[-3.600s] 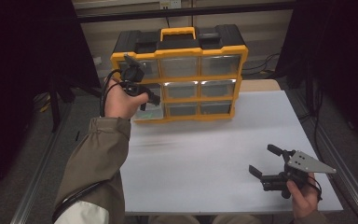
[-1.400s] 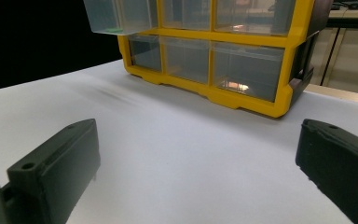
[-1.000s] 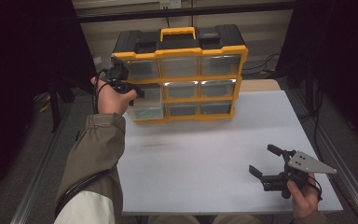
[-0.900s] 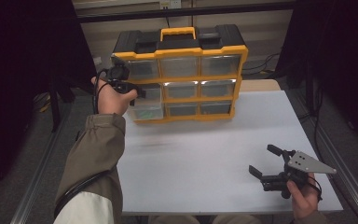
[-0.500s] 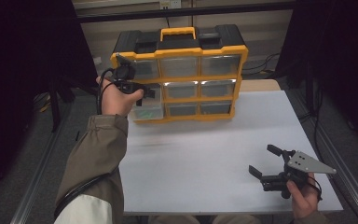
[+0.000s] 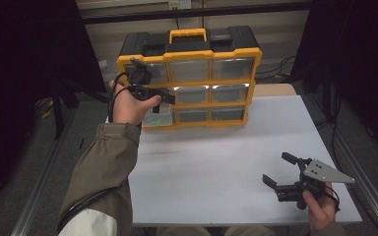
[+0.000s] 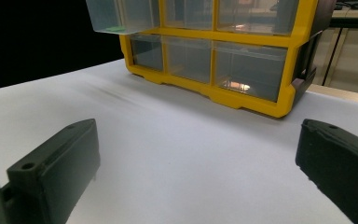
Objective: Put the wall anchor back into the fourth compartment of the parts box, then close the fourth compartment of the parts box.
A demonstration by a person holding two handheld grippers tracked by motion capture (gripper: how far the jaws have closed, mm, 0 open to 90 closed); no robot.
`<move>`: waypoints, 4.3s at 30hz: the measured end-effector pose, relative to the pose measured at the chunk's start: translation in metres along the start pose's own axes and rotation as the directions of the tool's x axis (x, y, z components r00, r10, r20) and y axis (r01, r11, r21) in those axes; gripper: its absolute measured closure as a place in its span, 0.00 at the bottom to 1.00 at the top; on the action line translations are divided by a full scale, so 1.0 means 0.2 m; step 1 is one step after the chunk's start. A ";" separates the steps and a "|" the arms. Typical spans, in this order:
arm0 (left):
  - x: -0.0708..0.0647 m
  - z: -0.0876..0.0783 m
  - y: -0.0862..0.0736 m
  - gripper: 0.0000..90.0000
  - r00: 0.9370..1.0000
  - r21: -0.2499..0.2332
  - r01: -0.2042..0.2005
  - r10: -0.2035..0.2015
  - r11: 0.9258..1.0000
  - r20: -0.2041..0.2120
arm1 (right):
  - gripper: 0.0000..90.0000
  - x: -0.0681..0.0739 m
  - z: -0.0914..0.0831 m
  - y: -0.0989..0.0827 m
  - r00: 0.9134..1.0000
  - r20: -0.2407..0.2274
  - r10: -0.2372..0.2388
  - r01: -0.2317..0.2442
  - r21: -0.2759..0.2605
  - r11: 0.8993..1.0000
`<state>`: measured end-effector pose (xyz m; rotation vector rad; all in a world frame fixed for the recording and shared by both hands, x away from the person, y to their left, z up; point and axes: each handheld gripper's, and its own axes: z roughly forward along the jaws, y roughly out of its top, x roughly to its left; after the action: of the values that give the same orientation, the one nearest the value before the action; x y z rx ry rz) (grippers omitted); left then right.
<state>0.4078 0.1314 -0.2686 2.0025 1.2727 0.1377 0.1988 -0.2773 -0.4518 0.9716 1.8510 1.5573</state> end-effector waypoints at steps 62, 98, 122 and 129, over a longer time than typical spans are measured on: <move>-0.21 0.18 -0.16 0.19 0.972 -0.023 -0.147 0.149 0.989 0.180 | 0.00 0.00 0.00 0.00 1.000 -0.007 0.001 -0.001 0.004 1.000; -0.17 0.24 -0.28 0.19 0.972 -0.037 -0.139 0.143 0.990 0.184 | 0.00 0.01 0.00 0.00 1.000 0.001 0.001 -0.001 0.001 1.000; -0.08 0.22 -0.39 0.46 0.977 -0.090 -0.160 0.170 0.983 0.127 | 0.00 0.00 0.00 0.00 1.000 -0.002 -0.003 0.003 -0.005 1.000; -0.04 0.19 -0.42 0.64 0.981 -0.107 -0.158 0.168 0.982 0.097 | 0.00 0.00 -0.01 0.00 1.000 0.001 -0.002 0.002 0.000 1.000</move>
<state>0.3597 0.1242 -0.3470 1.9998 1.0156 0.1673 0.1974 -0.2772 -0.4515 0.9702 1.8505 1.5550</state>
